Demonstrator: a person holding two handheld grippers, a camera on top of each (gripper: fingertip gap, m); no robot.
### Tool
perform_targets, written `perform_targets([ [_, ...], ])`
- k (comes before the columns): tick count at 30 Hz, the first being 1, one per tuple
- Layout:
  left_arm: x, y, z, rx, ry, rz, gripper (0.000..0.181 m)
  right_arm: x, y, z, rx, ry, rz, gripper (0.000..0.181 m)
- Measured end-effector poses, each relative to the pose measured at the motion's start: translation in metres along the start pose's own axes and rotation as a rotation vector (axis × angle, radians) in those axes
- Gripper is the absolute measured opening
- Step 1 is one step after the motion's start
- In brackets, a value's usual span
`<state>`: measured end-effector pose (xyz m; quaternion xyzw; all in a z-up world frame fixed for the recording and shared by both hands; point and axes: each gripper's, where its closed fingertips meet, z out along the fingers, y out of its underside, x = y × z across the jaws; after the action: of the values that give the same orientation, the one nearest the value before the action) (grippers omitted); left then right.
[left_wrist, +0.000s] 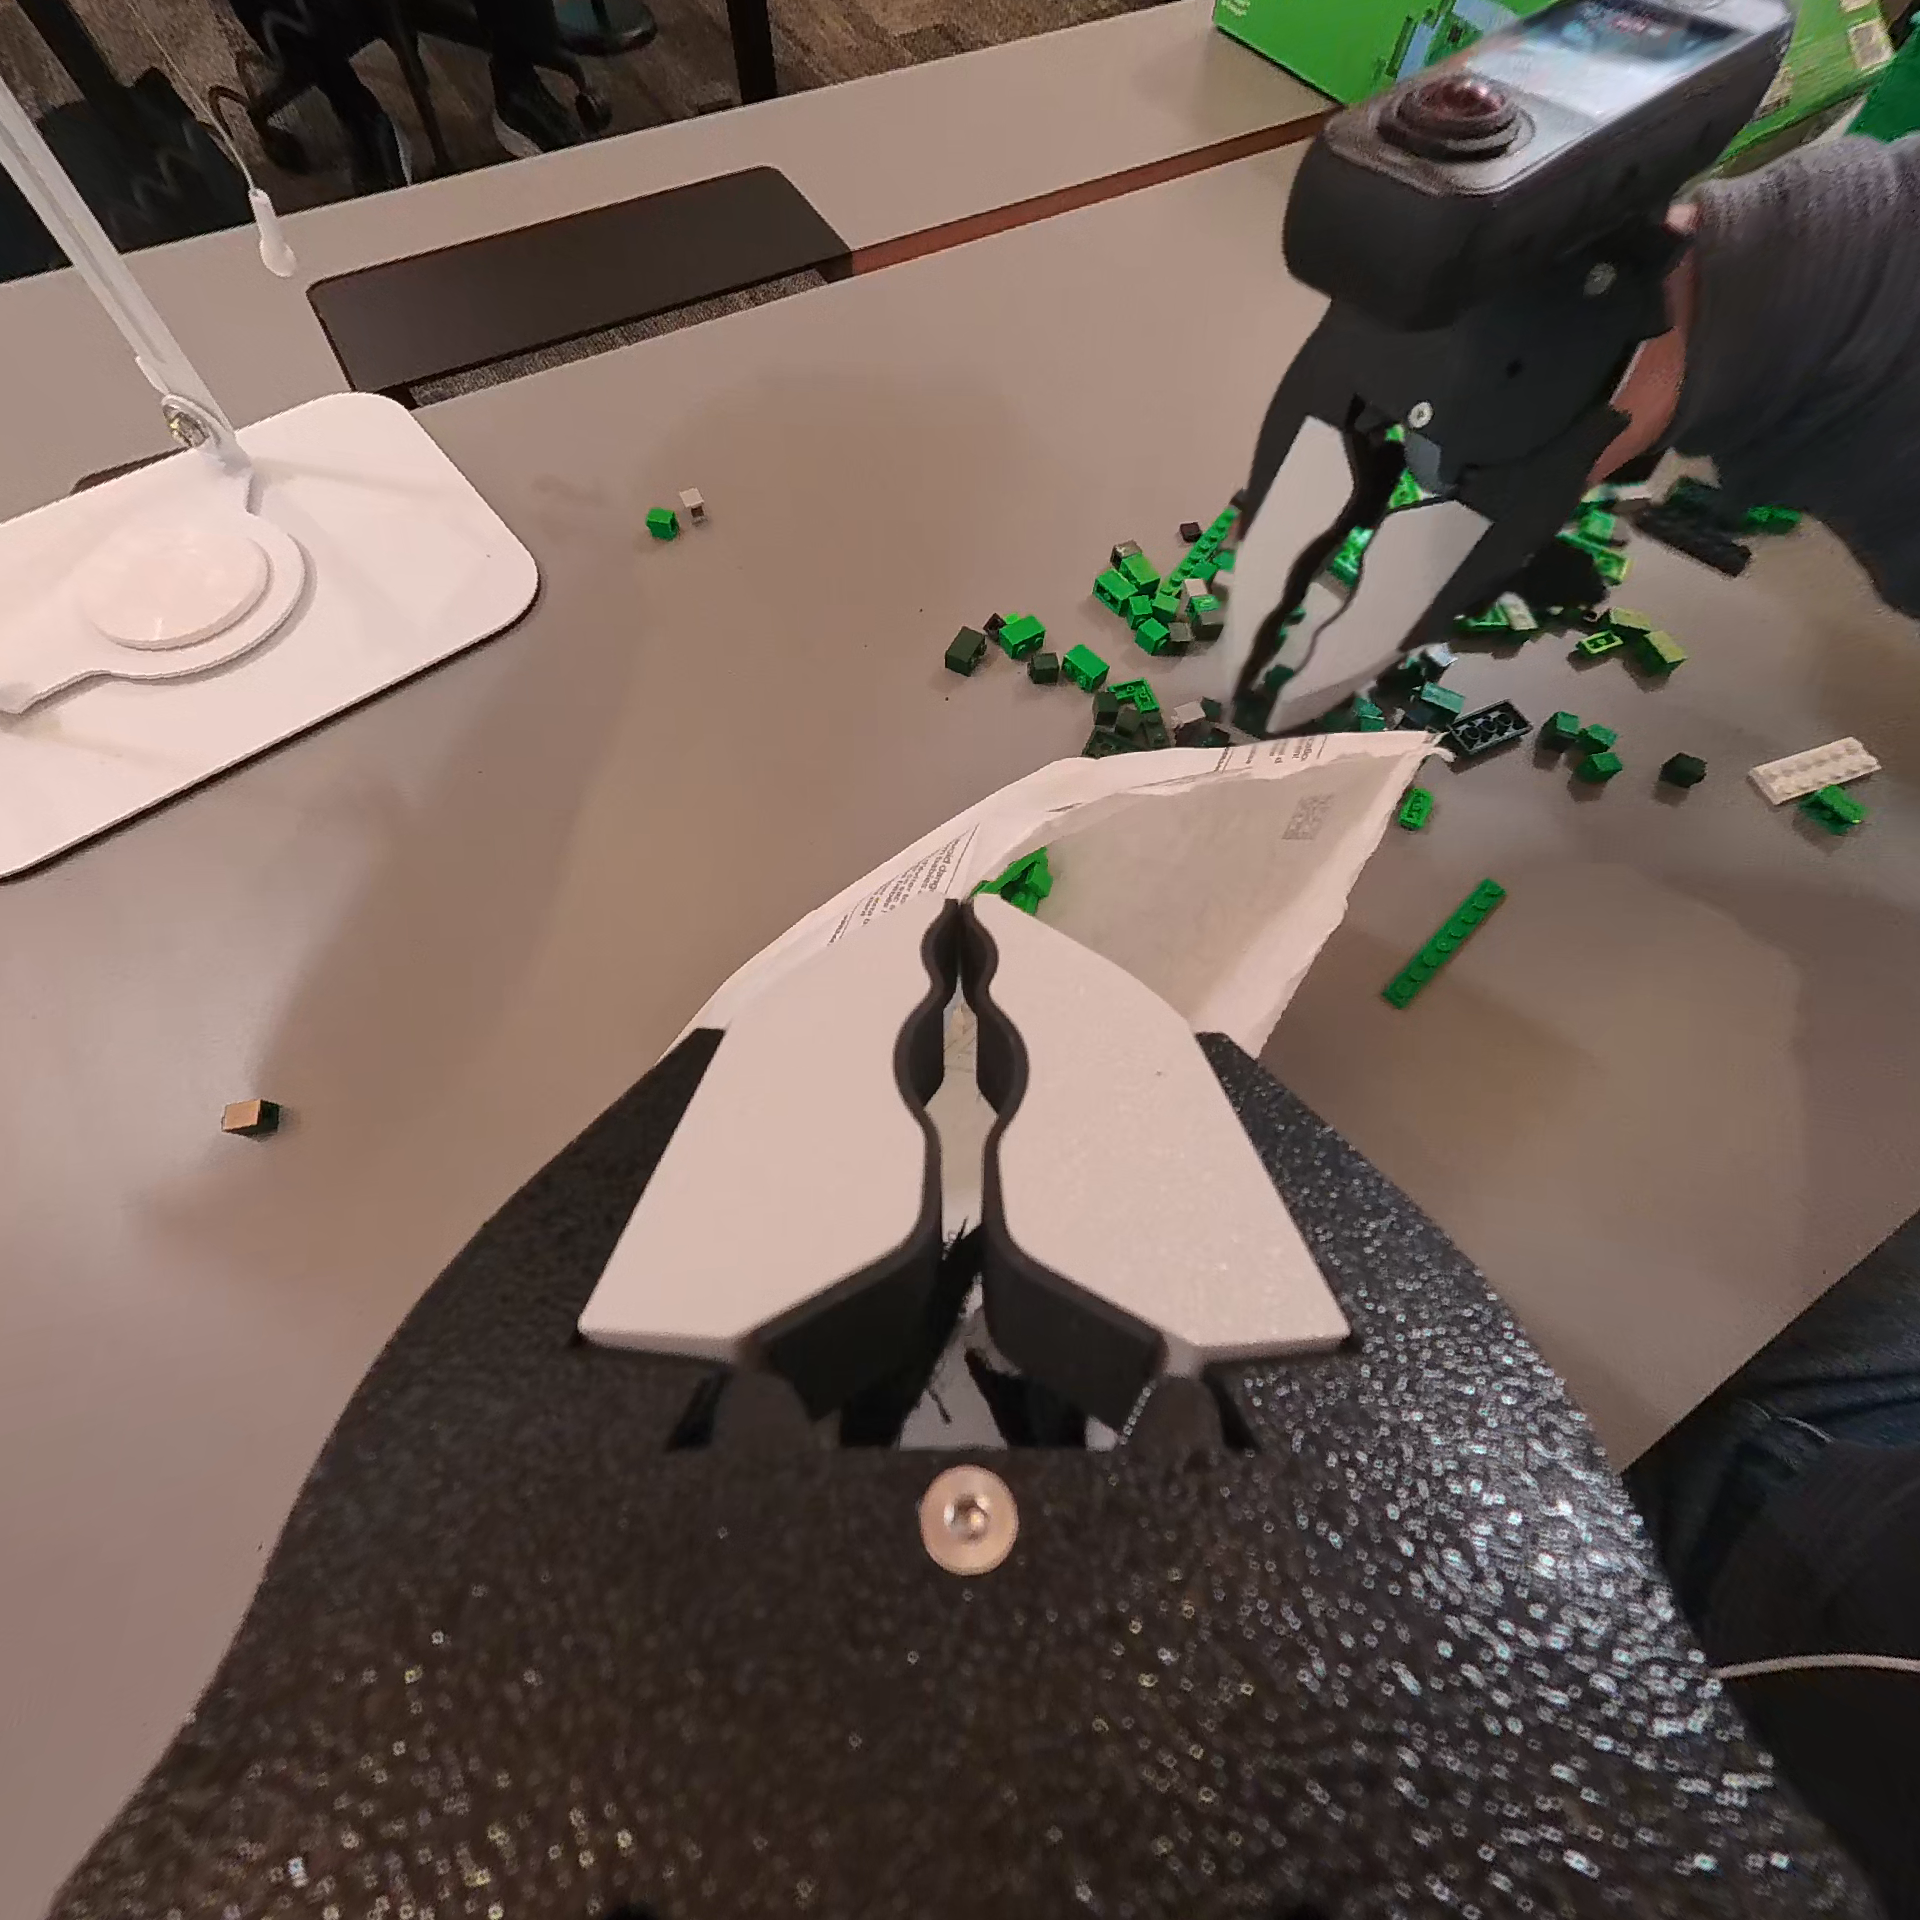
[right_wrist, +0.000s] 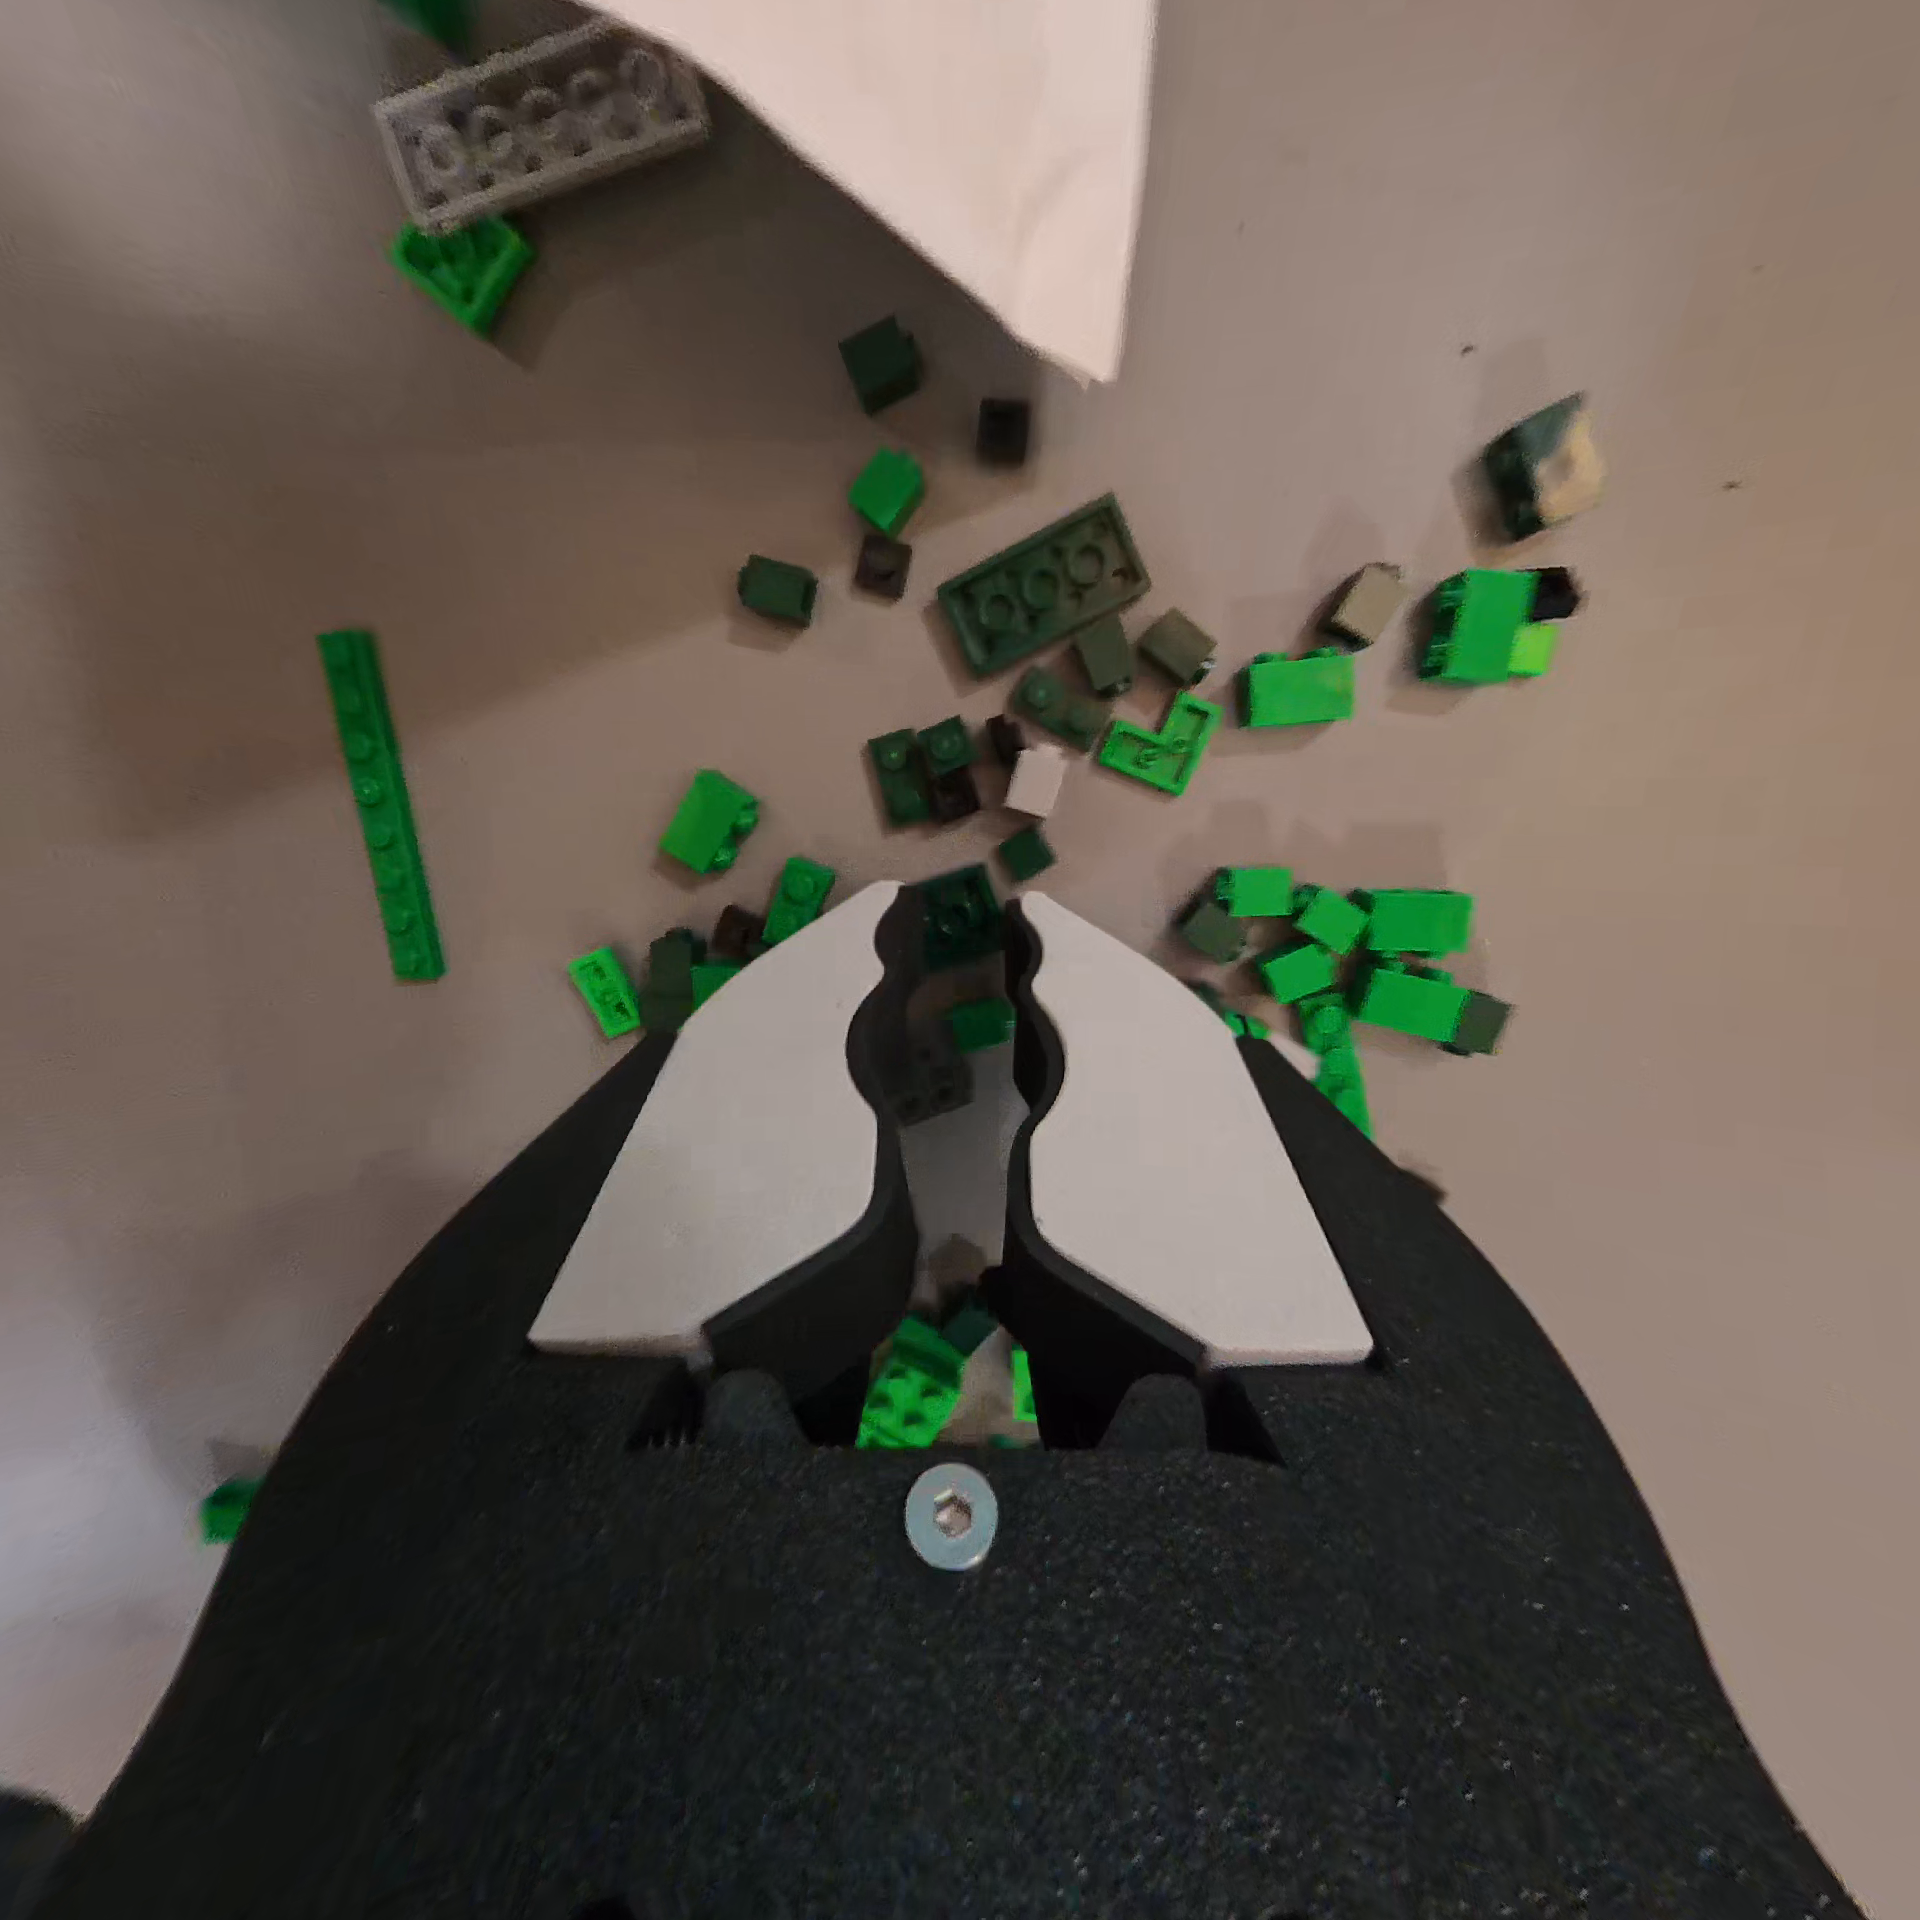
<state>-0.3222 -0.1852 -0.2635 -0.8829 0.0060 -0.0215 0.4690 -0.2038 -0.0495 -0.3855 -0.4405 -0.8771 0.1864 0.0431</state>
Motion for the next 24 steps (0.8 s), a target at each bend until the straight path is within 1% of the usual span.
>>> perform_targets([
  [2, 0.0, 0.0, 0.0, 0.001, 0.002, -0.001, 0.0, -0.012, 0.005, -0.001, -0.029, -0.068, -0.004, 0.014],
  [3, 0.0, 0.0, 0.0, 0.0, 0.002, -0.001, 0.0, -0.01, 0.005, -0.002, -0.028, -0.056, -0.006, 0.014],
  [7, 0.001, 0.0, 0.0, -0.001, 0.001, 0.002, 0.0, 0.013, -0.007, -0.006, 0.05, 0.064, 0.012, 0.013],
  [10, 0.001, 0.0, 0.0, -0.002, 0.002, 0.004, 0.0, 0.018, -0.009, -0.003, 0.056, 0.081, -0.011, 0.014],
  [16, 0.001, 0.0, 0.0, 0.0, 0.005, 0.004, 0.0, 0.016, -0.007, 0.004, 0.039, 0.063, -0.047, 0.013],
  [17, 0.001, 0.0, 0.0, 0.0, 0.005, 0.004, 0.0, 0.017, -0.007, 0.005, 0.039, 0.072, -0.052, 0.008],
  [19, 0.001, 0.0, 0.0, 0.001, 0.006, 0.003, 0.0, 0.018, -0.007, 0.004, 0.039, 0.106, -0.092, 0.008],
  [22, 0.001, -0.001, 0.0, 0.001, 0.006, 0.002, 0.0, 0.013, -0.015, -0.007, 0.078, 0.165, -0.148, 0.007],
  [24, 0.001, -0.001, 0.001, 0.001, 0.006, 0.002, 0.0, 0.005, -0.029, -0.025, 0.137, 0.223, -0.188, 0.007],
])
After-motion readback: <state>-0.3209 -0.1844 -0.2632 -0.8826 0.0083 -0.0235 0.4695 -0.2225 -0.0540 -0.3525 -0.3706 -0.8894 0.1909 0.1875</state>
